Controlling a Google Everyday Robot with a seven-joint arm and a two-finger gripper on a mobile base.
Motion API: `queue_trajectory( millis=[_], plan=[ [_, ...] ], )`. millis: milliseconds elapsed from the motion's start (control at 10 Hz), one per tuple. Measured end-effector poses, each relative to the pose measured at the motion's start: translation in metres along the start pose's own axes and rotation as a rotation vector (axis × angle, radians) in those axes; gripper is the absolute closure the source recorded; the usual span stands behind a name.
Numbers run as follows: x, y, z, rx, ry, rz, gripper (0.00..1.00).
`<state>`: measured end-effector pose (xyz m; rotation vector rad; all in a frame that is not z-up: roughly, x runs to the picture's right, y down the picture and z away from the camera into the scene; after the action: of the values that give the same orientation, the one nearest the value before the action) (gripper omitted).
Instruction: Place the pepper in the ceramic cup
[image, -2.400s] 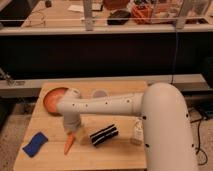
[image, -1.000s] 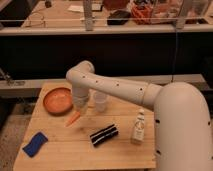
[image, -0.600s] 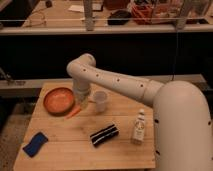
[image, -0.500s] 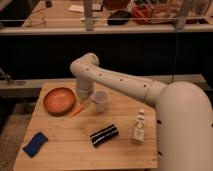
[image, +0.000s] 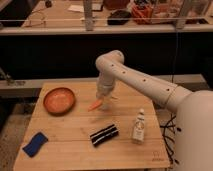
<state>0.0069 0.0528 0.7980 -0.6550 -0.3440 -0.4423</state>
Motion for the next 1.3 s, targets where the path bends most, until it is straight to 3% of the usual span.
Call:
queue_trajectory(
  millis=[200,600,900,1000,1300],
  plan=[
    [0.006,0.0,-0.002,0.002,0.015,-0.003,1.0],
    [0.015,-0.049,-0.001,0.016,0.064,0.0,1.0],
    [0.027,-0.052,-0.003,0.068,0.081,0.009,0.97],
    [0.021,-0.05,-0.002,0.059,0.083,0.007,0.9],
    [0.024,-0.053,-0.002,0.1,0.088,0.014,0.57]
  ],
)
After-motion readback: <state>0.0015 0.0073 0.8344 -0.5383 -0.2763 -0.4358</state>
